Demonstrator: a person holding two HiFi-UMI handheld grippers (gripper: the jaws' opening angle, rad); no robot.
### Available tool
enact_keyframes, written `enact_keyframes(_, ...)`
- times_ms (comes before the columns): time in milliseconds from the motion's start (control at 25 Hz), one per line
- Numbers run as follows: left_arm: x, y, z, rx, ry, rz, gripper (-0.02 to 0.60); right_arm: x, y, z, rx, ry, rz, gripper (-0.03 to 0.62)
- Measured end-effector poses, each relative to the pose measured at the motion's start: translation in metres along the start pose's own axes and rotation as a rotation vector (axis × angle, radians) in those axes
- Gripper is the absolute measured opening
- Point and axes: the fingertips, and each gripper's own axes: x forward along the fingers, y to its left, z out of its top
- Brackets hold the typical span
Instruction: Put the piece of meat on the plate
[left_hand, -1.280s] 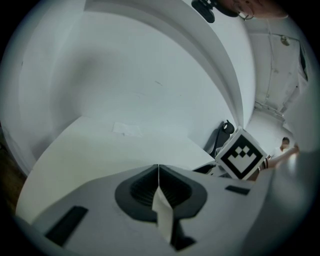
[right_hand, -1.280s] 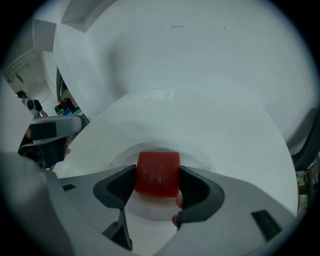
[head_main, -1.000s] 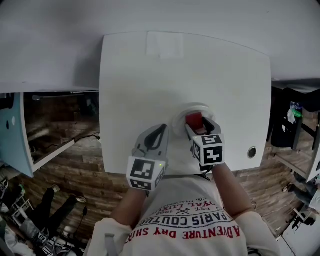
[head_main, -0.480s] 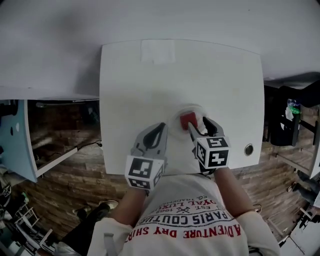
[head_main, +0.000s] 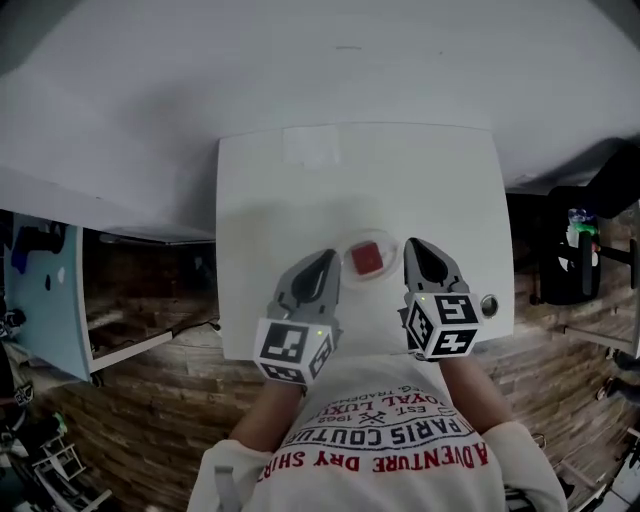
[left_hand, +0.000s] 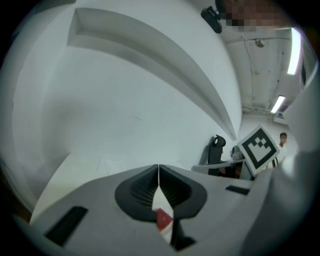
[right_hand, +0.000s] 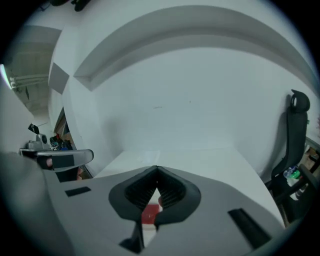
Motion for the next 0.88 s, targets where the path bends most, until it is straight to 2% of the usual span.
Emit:
enact_keyframes(280, -0.021, -0.028, 0.049, 0.073, -0.113, 0.009, 0.009, -0.052, 0.011, 0.044, -0.066, -0.213, 0.054, 0.012)
enact_keyframes(400, -0.029, -0.039, 0.070, 0.125, -0.168, 0.012, 0.009, -0.070, 0.013, 0.062, -0.098, -0.280, 0.050, 0.012)
enact_keyframes(560, -0.040, -0.052, 0.089, 0.192, -0.219, 0.021, 0.009, -0.089, 0.013, 0.076, -0.078, -0.332, 0.055, 0.012)
enact_keyframes(680, -0.043, -0.060, 0.097, 0.237, -0.238, 0.024, 0.009, -0.098, 0.014, 0.084, -0.100, -0.362, 0.061, 0.012)
enact_keyframes(880, -0.043, -0.069, 0.095, 0.242, -0.230, 0.019, 0.009, -0.103, 0.013, 0.082, -0.114, -0.358, 0.078, 0.012)
